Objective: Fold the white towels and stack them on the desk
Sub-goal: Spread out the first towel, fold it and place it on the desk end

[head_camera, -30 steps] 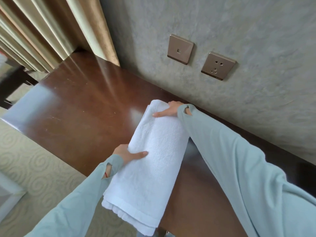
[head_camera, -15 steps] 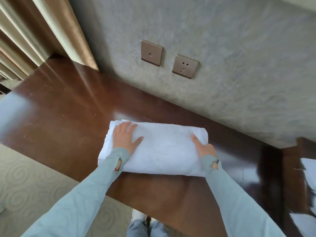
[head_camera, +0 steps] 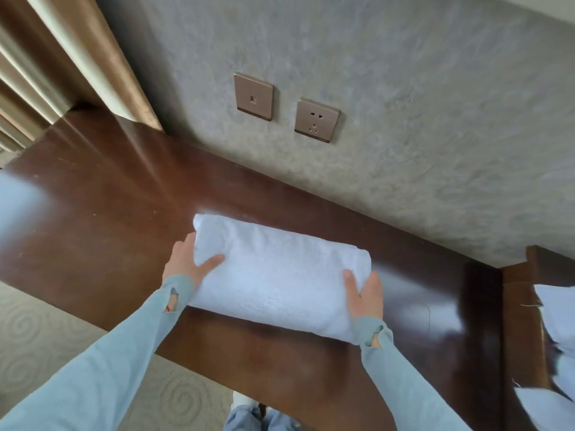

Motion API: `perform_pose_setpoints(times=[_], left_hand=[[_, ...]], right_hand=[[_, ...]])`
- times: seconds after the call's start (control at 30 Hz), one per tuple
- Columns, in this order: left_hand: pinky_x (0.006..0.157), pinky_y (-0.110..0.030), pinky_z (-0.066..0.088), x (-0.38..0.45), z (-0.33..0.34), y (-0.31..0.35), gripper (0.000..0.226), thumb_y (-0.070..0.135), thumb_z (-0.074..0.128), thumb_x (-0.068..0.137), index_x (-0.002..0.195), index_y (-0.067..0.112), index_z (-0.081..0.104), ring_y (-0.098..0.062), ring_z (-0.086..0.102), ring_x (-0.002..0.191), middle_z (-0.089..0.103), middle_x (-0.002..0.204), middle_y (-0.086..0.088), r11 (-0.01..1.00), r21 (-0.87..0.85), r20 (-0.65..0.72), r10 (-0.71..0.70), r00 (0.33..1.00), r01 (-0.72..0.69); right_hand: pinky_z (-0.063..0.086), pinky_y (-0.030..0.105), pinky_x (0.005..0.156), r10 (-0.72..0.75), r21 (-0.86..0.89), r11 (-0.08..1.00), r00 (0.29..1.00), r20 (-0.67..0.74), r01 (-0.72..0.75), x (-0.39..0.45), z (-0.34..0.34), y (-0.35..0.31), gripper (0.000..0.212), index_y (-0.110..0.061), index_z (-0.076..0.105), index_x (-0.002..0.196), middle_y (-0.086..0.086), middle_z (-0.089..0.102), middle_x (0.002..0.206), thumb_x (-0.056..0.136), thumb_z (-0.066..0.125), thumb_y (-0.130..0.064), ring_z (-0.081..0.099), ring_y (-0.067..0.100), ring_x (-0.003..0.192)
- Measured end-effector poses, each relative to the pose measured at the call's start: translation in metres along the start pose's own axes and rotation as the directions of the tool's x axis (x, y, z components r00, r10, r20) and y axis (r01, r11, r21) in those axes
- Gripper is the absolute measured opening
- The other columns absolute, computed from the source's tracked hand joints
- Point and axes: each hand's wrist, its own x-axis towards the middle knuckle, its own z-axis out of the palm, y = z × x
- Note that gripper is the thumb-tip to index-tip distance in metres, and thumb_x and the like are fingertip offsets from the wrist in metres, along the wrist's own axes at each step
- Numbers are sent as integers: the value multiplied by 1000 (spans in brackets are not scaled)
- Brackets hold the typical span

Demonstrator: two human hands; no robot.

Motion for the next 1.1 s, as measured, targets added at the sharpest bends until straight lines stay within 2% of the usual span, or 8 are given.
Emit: perform_pose_setpoints(times=[0.2, 0.27, 0.37, 0.47, 0.7, 0.9, 1.03, 1.1], left_hand=[[97, -47, 37, -3, 12, 5, 75, 62, 51, 82, 140, 18, 30, -34, 44, 116, 45, 129, -13, 983, 159, -157, -61, 986, 87], [101, -49, 36, 1, 6, 4, 90, 64, 60, 74, 143, 17, 27, -36, 41, 124, 40, 136, -13, 983, 6, -92, -182, 979, 183], [98, -46, 41, 4, 0, 2, 100, 70, 64, 65, 137, 8, 35, -36, 47, 120, 46, 130, -13, 945, -84, 14, -316, 949, 316], [85, -40, 43, 1, -4, 6, 92, 69, 62, 69, 130, 3, 41, -34, 55, 106, 55, 118, -14, 934, -113, 116, -326, 938, 339], [97, -45, 38, -4, -23, 15, 99, 78, 56, 65, 135, 10, 40, -31, 50, 104, 53, 121, -12, 838, -272, 308, -389, 868, 473], [85, -42, 38, -1, -56, 13, 82, 65, 61, 73, 135, 15, 40, -27, 49, 94, 52, 109, -7, 852, -305, 395, -293, 871, 425], [98, -46, 38, 32, -99, 1, 77, 62, 59, 77, 139, 22, 36, -26, 48, 104, 51, 130, -7, 901, -330, 295, -186, 937, 282], [101, -47, 38, 56, -129, -10, 72, 62, 57, 78, 136, 22, 39, -25, 49, 106, 51, 131, -5, 928, -302, 231, -153, 961, 220]], right_hand=[[37, 36, 89, 9, -82, 997, 1000, 4, -8, 9, 1, -3, 51, -6, 39, 119, 7, 47, 117, 91, 45, -49, 48, 29, 109], [35, 37, 99, -38, -67, 997, 999, 6, 39, 11, -1, -4, 62, -6, 33, 131, 9, 43, 128, 88, 53, -46, 43, 29, 121], [35, 30, 96, 60, 195, 978, 996, 65, -72, 11, -1, -4, 70, -10, 27, 137, 6, 46, 128, 84, 64, -38, 49, 23, 115], [40, 32, 90, 185, 199, 961, 981, 63, -194, 13, 0, -5, 67, -12, 36, 132, 6, 54, 116, 82, 64, -46, 55, 27, 105], [40, 33, 80, 249, 349, 868, 917, 311, -354, 17, -16, -15, 47, -17, 52, 110, 4, 60, 103, 79, 65, -49, 58, 23, 87], [38, 38, 85, 143, 421, 857, 922, 359, -297, 3, -16, -24, 39, -22, 50, 116, -2, 60, 95, 85, 60, -43, 56, 25, 94], [42, 38, 84, 87, 487, 831, 928, 363, -269, -14, 17, -60, 74, -24, 50, 124, 0, 62, 105, 60, 73, -55, 58, 22, 97], [45, 34, 77, 44, 527, 820, 942, 333, -224, -24, 45, -86, 77, -28, 49, 123, 0, 60, 113, 56, 74, -56, 59, 19, 101]])
